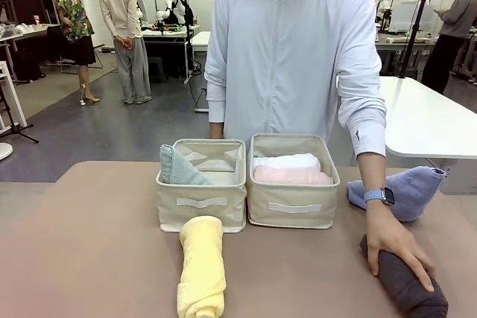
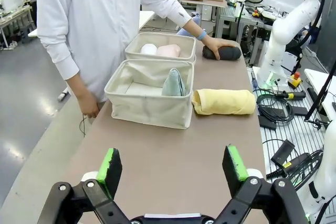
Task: Sort the towels based on their folding style.
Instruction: Pick up another triangle-folded towel from the table and place it in the left Fabric basket.
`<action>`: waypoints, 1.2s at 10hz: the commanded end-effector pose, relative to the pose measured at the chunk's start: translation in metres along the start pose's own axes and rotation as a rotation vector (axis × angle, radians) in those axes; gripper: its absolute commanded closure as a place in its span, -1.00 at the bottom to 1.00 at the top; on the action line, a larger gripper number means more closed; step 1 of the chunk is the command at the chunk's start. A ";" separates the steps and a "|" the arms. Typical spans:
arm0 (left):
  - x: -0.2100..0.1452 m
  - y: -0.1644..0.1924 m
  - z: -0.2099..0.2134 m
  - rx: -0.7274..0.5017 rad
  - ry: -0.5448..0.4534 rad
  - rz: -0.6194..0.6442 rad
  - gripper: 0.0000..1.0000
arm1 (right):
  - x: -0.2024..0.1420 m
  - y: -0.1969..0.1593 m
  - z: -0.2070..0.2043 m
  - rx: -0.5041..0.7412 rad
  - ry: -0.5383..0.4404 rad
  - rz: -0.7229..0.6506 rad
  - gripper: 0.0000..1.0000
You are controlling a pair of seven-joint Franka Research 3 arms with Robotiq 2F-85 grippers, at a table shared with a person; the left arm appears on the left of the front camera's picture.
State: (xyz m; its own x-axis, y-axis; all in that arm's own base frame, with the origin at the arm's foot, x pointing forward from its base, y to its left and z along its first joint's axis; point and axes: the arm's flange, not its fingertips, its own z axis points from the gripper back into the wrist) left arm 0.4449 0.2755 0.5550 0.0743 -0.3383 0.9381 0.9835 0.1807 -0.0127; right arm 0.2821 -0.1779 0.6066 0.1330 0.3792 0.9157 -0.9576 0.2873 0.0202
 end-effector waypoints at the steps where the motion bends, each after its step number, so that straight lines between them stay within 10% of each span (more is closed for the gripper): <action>1: 0.001 -0.004 0.001 -0.001 0.022 0.003 -1.00 | 0.013 0.006 -0.039 -0.001 0.224 -0.001 -1.00; 7: 0.001 -0.004 0.001 -0.001 0.022 0.003 -1.00 | 0.026 -0.049 -0.152 -0.051 0.724 0.000 -1.00; 12: 0.001 -0.004 0.001 -0.001 0.022 0.003 -1.00 | 0.019 0.033 -0.014 -0.174 0.689 0.004 -1.00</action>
State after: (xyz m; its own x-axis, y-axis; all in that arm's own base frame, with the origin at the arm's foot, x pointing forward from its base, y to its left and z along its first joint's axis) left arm 0.4440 0.2765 0.5561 0.0737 -0.3401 0.9375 0.9831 0.1826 -0.0110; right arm 0.2602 -0.1514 0.6188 0.3205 0.8247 0.4660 -0.9094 0.4055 -0.0922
